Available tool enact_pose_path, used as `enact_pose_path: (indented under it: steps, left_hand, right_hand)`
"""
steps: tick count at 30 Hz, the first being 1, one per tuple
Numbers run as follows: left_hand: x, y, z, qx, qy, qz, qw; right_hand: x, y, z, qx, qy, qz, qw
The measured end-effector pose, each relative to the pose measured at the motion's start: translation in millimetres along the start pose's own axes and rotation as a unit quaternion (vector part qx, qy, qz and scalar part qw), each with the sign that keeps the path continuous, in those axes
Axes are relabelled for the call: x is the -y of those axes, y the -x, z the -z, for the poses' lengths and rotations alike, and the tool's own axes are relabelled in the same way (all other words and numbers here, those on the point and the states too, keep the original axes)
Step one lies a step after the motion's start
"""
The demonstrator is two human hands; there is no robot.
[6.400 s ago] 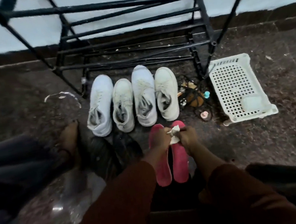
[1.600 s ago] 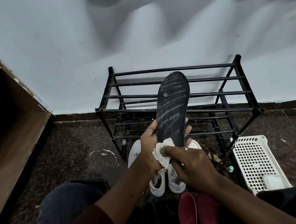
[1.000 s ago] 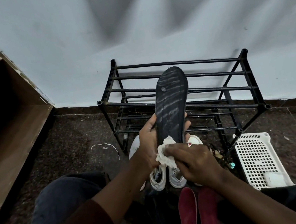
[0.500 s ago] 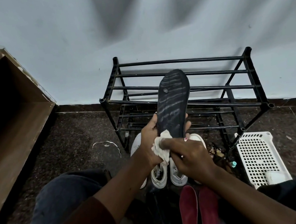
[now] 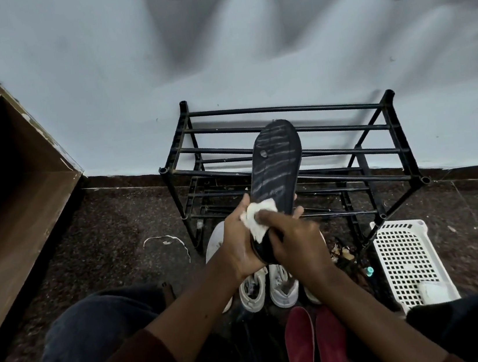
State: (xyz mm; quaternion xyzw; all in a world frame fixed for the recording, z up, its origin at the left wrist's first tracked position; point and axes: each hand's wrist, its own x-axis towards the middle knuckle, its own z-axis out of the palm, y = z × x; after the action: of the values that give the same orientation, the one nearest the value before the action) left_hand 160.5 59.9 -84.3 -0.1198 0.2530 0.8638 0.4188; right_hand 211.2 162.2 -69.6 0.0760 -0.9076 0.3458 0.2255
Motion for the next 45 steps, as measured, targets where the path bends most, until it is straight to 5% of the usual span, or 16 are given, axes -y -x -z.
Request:
enact_pose_path:
  steps: [4,8,15,22,27,35,40,45]
  left_hand:
    - [-10,3,3,0.004,0.026,-0.030,0.999]
    - [-11,7,-2,0.010,0.007,-0.031,0.999]
    - [-11,9,-12,0.020,-0.022,-0.042,0.999]
    - [-21,15,-1,-0.013,-0.017,-0.108,0.994]
    - [-22,17,4,-0.009,-0.005,-0.100,0.995]
    - [-24,19,-3,-0.027,-0.031,-0.063,0.997]
    - [-28,15,4,-0.028,0.003,-0.112,0.993]
    - [-27,16,11,-0.012,0.007,-0.126,0.992]
  right_hand:
    - [6,33,-4,0.024,-0.048,0.082,0.995]
    - [-2,32,0,0.022,0.027,0.157,0.987]
    - [15,-8,1,-0.012,0.128,0.044,0.991]
    - [38,33,-14,-0.075,0.102,0.050,0.991]
    - [34,26,-16,-0.046,0.136,0.071,0.987]
    - [38,-3,-14,-0.007,0.203,-0.015,0.979]
    - [52,22,-19,-0.042,0.125,0.018,0.991]
    - [40,28,-9,0.007,0.067,0.089,0.994]
